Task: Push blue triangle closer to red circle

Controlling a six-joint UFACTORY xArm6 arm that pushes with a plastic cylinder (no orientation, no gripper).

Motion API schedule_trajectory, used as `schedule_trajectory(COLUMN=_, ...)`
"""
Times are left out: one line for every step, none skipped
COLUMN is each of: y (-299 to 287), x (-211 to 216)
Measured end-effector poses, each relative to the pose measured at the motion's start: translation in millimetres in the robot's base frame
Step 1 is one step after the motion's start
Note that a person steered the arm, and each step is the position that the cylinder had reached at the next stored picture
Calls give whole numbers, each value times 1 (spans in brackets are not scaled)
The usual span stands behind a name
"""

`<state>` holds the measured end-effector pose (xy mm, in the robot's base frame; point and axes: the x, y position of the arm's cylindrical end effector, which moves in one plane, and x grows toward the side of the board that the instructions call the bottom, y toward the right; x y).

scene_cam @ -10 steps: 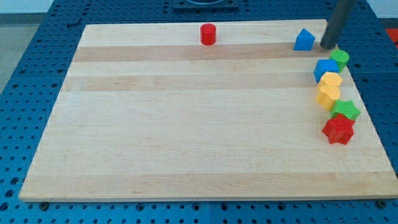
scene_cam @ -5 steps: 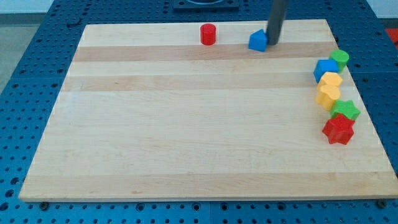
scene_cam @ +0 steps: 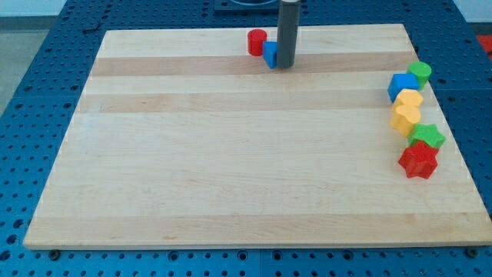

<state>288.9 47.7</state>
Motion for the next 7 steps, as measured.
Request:
schedule_trajectory(y=-11, x=-7)
schedule_trajectory(y=-22, x=18)
schedule_trajectory(y=-40, x=34)
schedule_trajectory(y=-61, x=34)
schedule_trajectory(y=-73, x=20)
schedule_trajectory(y=-68, x=3)
schedule_trajectory(y=-57, x=-4)
